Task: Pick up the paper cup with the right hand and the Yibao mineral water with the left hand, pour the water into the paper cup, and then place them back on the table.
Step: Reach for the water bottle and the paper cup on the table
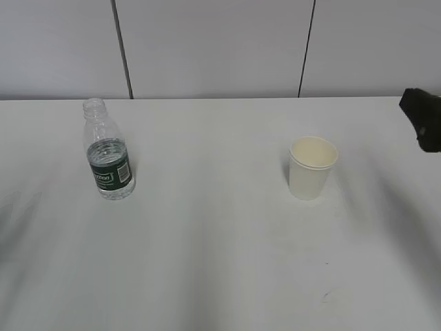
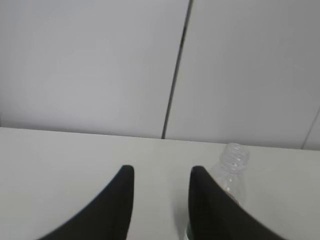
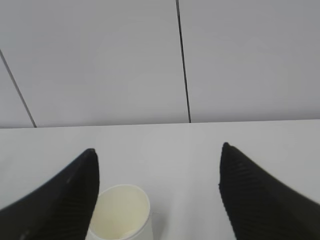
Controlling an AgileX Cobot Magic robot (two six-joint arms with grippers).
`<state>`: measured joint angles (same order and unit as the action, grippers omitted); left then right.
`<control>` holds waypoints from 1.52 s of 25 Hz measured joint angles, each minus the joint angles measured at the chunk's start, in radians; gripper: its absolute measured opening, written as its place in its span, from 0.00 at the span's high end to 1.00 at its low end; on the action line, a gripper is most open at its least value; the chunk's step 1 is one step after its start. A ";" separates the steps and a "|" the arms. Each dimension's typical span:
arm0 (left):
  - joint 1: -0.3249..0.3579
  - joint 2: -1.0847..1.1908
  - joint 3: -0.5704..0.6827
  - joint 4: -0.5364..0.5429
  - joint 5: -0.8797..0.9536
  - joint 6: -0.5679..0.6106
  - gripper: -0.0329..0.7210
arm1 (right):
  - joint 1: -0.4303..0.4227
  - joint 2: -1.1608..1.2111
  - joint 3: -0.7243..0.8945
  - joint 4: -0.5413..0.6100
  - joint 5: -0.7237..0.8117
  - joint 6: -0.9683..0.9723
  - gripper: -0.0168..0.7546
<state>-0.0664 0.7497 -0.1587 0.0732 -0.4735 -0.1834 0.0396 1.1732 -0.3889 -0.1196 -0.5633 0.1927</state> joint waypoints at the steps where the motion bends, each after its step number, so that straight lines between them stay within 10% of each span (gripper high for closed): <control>1: 0.000 0.032 0.004 0.054 -0.036 -0.034 0.64 | 0.000 0.023 0.029 0.000 -0.064 0.002 0.22; 6: 0.000 0.231 0.004 0.312 -0.227 -0.108 0.64 | 0.000 0.142 0.082 -0.008 -0.259 0.008 0.22; 22: 0.000 0.890 -0.007 0.399 -0.659 -0.069 0.63 | 0.000 0.302 0.082 -0.074 -0.418 0.008 0.22; 30: 0.000 0.981 -0.035 0.403 -0.665 0.049 0.10 | 0.000 0.316 0.082 -0.183 -0.433 0.008 0.22; 38: 0.000 1.004 -0.066 0.403 -0.668 0.053 0.06 | 0.000 0.482 0.082 -0.185 -0.563 0.009 0.21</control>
<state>-0.0664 1.7536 -0.2251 0.4757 -1.1417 -0.1300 0.0396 1.6556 -0.3066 -0.3045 -1.1261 0.2015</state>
